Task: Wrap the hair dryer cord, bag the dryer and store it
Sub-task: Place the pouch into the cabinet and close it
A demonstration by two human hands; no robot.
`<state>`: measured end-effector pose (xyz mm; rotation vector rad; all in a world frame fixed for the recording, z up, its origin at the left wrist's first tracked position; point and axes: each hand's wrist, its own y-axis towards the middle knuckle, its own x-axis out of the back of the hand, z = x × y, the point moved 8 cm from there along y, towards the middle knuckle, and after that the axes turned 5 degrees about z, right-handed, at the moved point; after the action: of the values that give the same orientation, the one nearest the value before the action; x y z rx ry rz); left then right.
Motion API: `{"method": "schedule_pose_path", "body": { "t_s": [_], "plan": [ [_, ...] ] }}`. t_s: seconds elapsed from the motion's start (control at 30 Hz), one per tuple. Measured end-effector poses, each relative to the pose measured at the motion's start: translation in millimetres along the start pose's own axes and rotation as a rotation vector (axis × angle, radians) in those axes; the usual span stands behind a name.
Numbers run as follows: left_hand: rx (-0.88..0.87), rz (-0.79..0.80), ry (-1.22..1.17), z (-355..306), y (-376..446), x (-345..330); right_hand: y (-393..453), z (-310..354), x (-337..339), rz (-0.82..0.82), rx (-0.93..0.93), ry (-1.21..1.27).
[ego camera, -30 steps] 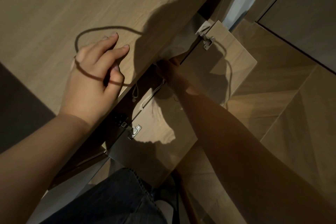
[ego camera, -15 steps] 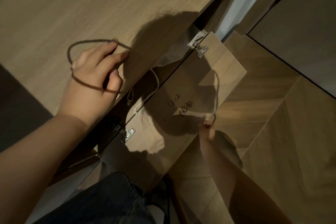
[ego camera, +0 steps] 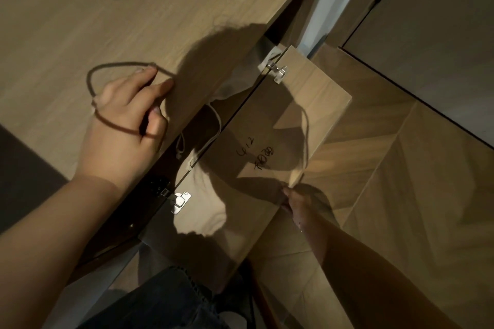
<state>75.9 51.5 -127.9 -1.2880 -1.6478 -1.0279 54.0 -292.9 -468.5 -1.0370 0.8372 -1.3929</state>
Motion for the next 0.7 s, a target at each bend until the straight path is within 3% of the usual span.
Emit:
{"method": "schedule_pose_path", "body": {
  "t_s": [0.03,0.13,0.17,0.23,0.27,0.47,0.57,0.7],
  "plan": [
    [0.002,0.006,0.004,0,0,0,-2,2,-1,0.065,0.005,-0.031],
    [-0.006,0.023,0.029,-4,0,2,-23,12,-20,0.458,0.074,-0.009],
    [-0.005,0.028,0.035,-4,-1,2,-33,18,-11,0.415,0.091,-0.025],
    [0.009,0.029,0.021,-3,0,3,-50,32,22,0.099,0.211,-0.157],
    [0.017,0.026,0.003,-2,0,4,-64,38,26,0.061,0.262,-0.158],
    [-0.043,-0.037,-0.008,0,-1,0,-136,73,-3,0.116,0.444,-0.050],
    [-0.046,-0.048,-0.055,-3,-8,-2,-164,96,-10,0.034,0.537,-0.121],
    [0.009,-0.034,-0.085,-4,-32,-5,-184,118,-33,0.018,0.533,-0.128]
  ]
}}
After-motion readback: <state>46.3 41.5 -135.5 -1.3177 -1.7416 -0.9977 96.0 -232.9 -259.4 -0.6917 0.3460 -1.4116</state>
